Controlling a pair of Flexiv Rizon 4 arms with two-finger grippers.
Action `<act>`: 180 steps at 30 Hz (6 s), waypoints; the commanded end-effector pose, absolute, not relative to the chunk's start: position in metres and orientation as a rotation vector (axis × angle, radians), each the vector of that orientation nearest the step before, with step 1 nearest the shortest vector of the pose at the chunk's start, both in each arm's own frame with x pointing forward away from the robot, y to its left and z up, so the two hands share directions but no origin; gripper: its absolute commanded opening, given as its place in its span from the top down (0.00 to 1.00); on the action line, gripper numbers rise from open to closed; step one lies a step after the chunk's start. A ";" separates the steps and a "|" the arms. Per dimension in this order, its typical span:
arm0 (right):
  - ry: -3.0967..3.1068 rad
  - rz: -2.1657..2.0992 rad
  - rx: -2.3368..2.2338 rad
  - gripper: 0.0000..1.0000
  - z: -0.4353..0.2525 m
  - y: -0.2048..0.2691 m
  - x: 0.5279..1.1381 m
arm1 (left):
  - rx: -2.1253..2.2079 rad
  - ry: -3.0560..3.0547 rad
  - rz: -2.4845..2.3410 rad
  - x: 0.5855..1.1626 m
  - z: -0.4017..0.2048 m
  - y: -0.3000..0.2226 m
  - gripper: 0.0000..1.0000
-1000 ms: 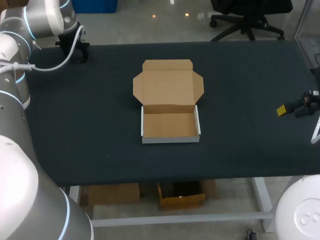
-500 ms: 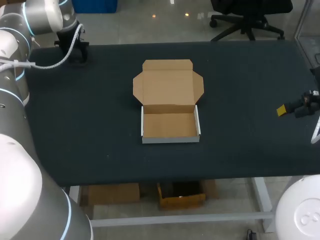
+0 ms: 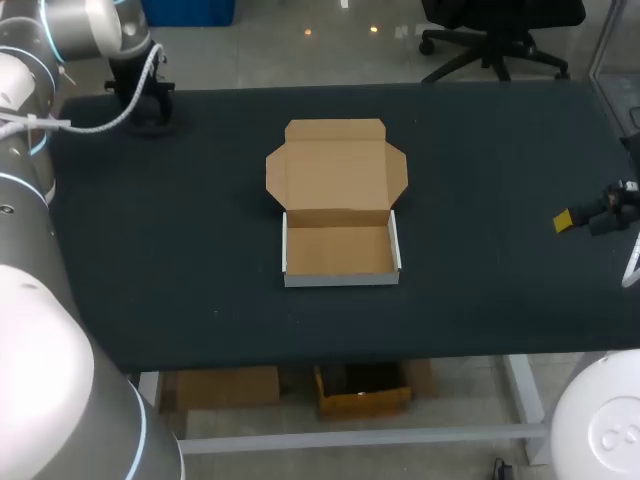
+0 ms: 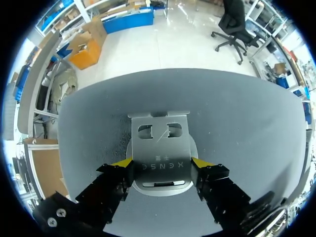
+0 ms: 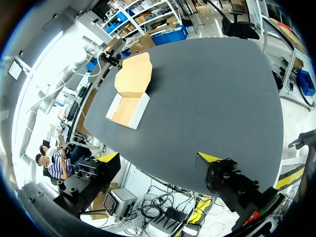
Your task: Assemble the packaging by folding the flat box into shape, placing the metal phone stand inside, and closing the box properly
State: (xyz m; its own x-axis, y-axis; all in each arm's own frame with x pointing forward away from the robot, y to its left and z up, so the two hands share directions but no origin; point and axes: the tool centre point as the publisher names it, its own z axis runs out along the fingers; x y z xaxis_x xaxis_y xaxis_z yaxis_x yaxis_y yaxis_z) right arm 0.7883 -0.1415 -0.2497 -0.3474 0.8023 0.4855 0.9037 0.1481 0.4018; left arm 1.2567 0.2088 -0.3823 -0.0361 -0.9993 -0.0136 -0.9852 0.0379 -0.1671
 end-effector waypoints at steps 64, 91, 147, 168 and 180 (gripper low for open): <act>-2.256 -0.975 -1.692 0.00 -0.249 -0.142 0.787 | -1.977 2.066 -0.370 1.170 -0.335 0.200 1.00; -2.285 -0.988 -1.652 0.00 -0.244 -0.142 0.791 | -1.936 2.029 -0.386 1.161 -0.326 0.195 1.00; -2.934 -1.105 -0.518 0.00 -0.234 -0.137 0.792 | -1.567 2.394 -0.446 1.062 -0.294 0.110 1.00; -2.945 -1.108 -0.449 0.00 -0.234 -0.132 0.790 | -1.520 2.478 -0.439 1.045 -0.293 0.091 1.00; -2.978 -1.037 -0.351 0.00 -0.238 -0.119 0.798 | -1.493 2.491 -0.436 1.043 -0.294 0.083 1.00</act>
